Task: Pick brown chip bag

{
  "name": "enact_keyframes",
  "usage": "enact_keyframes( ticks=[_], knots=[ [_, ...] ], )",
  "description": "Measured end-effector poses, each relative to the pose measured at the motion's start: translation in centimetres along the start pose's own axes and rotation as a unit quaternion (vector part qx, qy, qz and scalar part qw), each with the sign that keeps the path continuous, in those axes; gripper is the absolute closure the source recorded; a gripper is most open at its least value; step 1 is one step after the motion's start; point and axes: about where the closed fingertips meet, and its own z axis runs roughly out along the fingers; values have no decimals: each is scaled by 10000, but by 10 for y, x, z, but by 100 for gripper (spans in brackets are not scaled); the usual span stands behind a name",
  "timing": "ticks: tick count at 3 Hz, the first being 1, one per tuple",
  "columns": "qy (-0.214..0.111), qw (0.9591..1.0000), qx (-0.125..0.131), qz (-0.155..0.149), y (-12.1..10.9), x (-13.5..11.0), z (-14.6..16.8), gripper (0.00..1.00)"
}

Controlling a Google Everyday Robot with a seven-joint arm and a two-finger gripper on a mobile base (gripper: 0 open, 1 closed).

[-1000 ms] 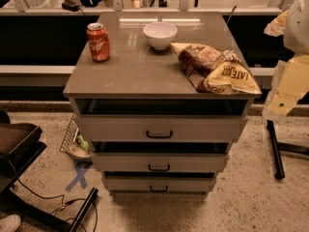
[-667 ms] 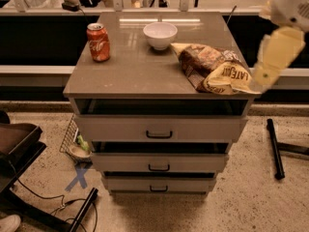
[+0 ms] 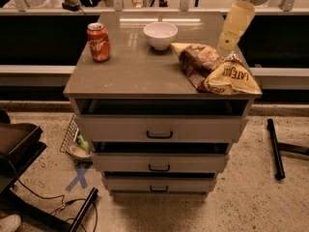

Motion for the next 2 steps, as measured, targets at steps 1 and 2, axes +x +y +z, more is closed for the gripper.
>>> enact_keyframes(
  ticks=[1,2],
  knots=[
    [16,9997,-80,251,-29,-7,35,0],
    [-60,9994,-95,319,-43,-13,55,0]
  ],
)
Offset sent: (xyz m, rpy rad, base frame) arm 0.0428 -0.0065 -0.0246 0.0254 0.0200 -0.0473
